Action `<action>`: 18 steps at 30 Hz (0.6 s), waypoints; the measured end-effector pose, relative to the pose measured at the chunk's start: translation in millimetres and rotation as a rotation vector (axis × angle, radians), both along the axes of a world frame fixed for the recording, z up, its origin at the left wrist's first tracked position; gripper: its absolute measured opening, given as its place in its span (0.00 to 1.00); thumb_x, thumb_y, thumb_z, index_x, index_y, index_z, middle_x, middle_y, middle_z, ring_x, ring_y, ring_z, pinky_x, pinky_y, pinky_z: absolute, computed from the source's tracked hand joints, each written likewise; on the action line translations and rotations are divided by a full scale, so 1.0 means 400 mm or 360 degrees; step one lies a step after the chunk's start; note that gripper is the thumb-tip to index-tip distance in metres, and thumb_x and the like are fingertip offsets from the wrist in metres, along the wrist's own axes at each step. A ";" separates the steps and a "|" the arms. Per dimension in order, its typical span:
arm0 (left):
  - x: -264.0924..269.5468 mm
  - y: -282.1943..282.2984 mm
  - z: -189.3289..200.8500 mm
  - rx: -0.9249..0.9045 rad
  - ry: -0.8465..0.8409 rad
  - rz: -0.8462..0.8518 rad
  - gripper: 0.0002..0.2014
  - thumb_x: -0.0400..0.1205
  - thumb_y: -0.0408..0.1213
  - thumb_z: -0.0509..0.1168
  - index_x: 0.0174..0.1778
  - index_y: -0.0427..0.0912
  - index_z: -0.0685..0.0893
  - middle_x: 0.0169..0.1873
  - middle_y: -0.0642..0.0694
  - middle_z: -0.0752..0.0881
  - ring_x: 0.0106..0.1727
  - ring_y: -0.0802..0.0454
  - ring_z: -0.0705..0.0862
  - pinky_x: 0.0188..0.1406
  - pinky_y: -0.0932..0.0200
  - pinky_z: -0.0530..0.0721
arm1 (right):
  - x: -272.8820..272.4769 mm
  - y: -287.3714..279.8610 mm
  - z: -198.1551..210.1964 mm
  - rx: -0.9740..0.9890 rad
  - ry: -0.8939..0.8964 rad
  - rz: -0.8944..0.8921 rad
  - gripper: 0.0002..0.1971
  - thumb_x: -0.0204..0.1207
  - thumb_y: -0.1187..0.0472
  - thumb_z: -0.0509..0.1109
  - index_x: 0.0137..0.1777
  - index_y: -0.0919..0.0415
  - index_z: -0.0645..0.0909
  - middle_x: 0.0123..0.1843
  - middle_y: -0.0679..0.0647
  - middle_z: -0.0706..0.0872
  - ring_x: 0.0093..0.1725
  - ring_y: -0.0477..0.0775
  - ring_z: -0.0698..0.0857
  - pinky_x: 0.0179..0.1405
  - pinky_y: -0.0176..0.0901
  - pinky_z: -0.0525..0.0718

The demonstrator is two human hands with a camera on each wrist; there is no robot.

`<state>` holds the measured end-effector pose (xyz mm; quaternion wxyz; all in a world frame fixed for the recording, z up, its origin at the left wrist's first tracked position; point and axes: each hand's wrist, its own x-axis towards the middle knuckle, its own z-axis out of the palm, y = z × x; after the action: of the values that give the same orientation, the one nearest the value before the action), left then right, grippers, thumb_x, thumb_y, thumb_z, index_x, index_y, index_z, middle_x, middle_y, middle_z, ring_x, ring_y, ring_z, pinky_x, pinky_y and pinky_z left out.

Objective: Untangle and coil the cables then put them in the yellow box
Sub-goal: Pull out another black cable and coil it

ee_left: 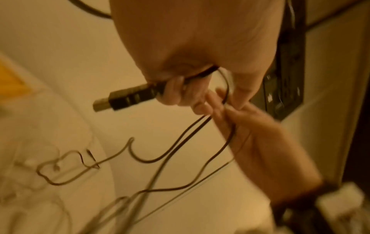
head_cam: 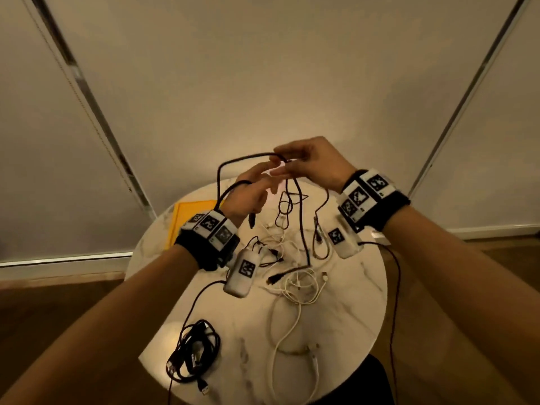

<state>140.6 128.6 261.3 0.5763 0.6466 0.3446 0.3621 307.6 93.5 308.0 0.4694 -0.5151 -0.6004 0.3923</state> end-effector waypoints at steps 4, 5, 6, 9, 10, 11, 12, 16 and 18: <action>0.009 0.025 0.011 -0.0348 -0.0241 0.0294 0.12 0.83 0.48 0.66 0.49 0.43 0.86 0.25 0.53 0.74 0.20 0.59 0.60 0.23 0.60 0.52 | 0.029 -0.034 -0.047 -0.0158 0.0120 0.0070 0.26 0.74 0.79 0.69 0.72 0.67 0.74 0.66 0.63 0.82 0.54 0.59 0.90 0.55 0.44 0.88; 0.010 0.029 0.016 -0.0394 -0.0287 0.0288 0.09 0.84 0.44 0.65 0.45 0.43 0.84 0.23 0.54 0.74 0.19 0.59 0.60 0.20 0.62 0.52 | 0.034 -0.040 -0.060 -0.0183 0.0118 0.0078 0.26 0.75 0.79 0.68 0.73 0.66 0.74 0.65 0.64 0.83 0.54 0.59 0.90 0.54 0.45 0.88; 0.010 0.032 0.022 -0.0440 -0.0357 0.0261 0.07 0.85 0.40 0.63 0.43 0.43 0.81 0.22 0.55 0.74 0.18 0.59 0.61 0.18 0.64 0.54 | 0.041 -0.045 -0.074 -0.0201 0.0131 0.0075 0.26 0.75 0.80 0.67 0.73 0.66 0.74 0.63 0.64 0.84 0.52 0.59 0.91 0.54 0.45 0.89; -0.008 0.050 0.057 -0.0532 -0.0590 0.0215 0.11 0.86 0.36 0.57 0.37 0.45 0.75 0.21 0.54 0.73 0.19 0.59 0.64 0.18 0.65 0.57 | 0.070 -0.055 -0.120 -0.0214 0.0258 -0.0065 0.21 0.76 0.81 0.64 0.69 0.71 0.75 0.56 0.68 0.86 0.46 0.54 0.92 0.52 0.45 0.89; -0.021 0.057 0.073 -0.0532 -0.0640 0.0205 0.11 0.86 0.36 0.57 0.36 0.45 0.74 0.21 0.54 0.71 0.19 0.59 0.64 0.18 0.65 0.58 | 0.084 -0.055 -0.141 -0.0227 0.0278 -0.0149 0.18 0.77 0.81 0.62 0.67 0.73 0.76 0.55 0.69 0.86 0.44 0.53 0.92 0.50 0.44 0.89; -0.034 0.064 0.090 -0.0518 -0.0672 0.0201 0.11 0.86 0.37 0.57 0.36 0.45 0.74 0.21 0.54 0.69 0.19 0.59 0.64 0.18 0.65 0.58 | 0.099 -0.052 -0.165 -0.0248 0.0287 -0.0231 0.17 0.77 0.81 0.62 0.65 0.76 0.76 0.55 0.70 0.85 0.42 0.52 0.92 0.48 0.43 0.89; -0.046 0.070 0.106 -0.0501 -0.0691 0.0201 0.11 0.85 0.37 0.56 0.35 0.45 0.74 0.22 0.54 0.68 0.19 0.58 0.63 0.18 0.64 0.57 | 0.115 -0.050 -0.195 -0.0281 0.0280 -0.0307 0.16 0.78 0.82 0.61 0.64 0.78 0.76 0.55 0.71 0.85 0.40 0.51 0.92 0.45 0.41 0.90; -0.089 0.097 0.168 -0.0386 -0.0638 0.0164 0.10 0.84 0.38 0.57 0.36 0.45 0.74 0.23 0.53 0.68 0.20 0.57 0.61 0.18 0.64 0.56 | 0.159 -0.026 -0.315 -0.0581 -0.0488 -0.0540 0.10 0.80 0.71 0.65 0.58 0.66 0.82 0.58 0.67 0.87 0.42 0.54 0.91 0.46 0.45 0.87; -0.103 0.105 0.194 -0.0283 -0.0511 0.0110 0.10 0.84 0.38 0.57 0.36 0.46 0.74 0.23 0.55 0.71 0.21 0.58 0.62 0.18 0.65 0.57 | 0.155 -0.023 -0.333 -0.0805 -0.1280 -0.0409 0.14 0.82 0.55 0.65 0.60 0.63 0.84 0.61 0.63 0.86 0.56 0.61 0.86 0.54 0.46 0.81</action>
<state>99.4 170.5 338.9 0.6659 0.5149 0.3008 0.4482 369.6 84.4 174.7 0.1051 -0.7936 -0.5515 0.2347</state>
